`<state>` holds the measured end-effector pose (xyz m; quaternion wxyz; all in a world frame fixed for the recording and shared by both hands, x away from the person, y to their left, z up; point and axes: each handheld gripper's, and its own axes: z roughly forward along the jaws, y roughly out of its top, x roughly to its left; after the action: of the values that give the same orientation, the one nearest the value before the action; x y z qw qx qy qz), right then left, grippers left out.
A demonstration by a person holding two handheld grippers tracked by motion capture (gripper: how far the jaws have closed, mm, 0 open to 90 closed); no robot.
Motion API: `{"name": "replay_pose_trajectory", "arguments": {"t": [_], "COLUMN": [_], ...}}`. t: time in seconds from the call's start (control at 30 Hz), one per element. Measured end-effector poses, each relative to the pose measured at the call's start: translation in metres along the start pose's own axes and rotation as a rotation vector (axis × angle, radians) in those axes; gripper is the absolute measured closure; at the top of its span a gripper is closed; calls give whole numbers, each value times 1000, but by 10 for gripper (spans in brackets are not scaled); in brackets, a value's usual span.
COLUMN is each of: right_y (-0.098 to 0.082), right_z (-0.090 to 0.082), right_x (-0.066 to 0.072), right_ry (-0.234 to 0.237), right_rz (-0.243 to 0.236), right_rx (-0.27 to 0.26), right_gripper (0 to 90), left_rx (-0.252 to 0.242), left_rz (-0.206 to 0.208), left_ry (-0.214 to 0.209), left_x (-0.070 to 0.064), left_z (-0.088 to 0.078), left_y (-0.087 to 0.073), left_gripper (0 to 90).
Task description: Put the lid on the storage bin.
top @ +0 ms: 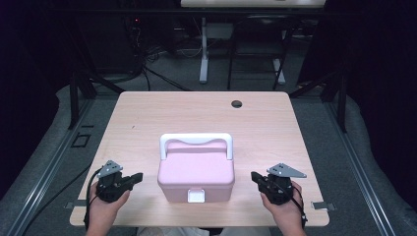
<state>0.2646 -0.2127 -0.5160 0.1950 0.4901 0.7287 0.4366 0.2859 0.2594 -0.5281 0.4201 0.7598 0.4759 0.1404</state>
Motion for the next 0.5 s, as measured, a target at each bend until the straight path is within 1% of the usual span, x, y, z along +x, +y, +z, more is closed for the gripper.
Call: {"name": "replay_pose_trajectory", "arguments": {"t": [0.07,0.27,0.5], "right_y": [-3,-7,-10], "right_z": [2,5,7], "right_x": [-1,-2,-2], "right_ry": [-4,-4,1], "right_rz": [5,20,32], "right_rx": [11,13,15], "right_gripper": [900,900,900], "left_rx": [-1,7,19], "left_rz": [-4,-7,7], "left_ry": [6,11,20], "left_x": [1,2,0], "left_z": [1,3,7], "left_y": [-2,-5,-7], "left_gripper": [900,900,899]}}
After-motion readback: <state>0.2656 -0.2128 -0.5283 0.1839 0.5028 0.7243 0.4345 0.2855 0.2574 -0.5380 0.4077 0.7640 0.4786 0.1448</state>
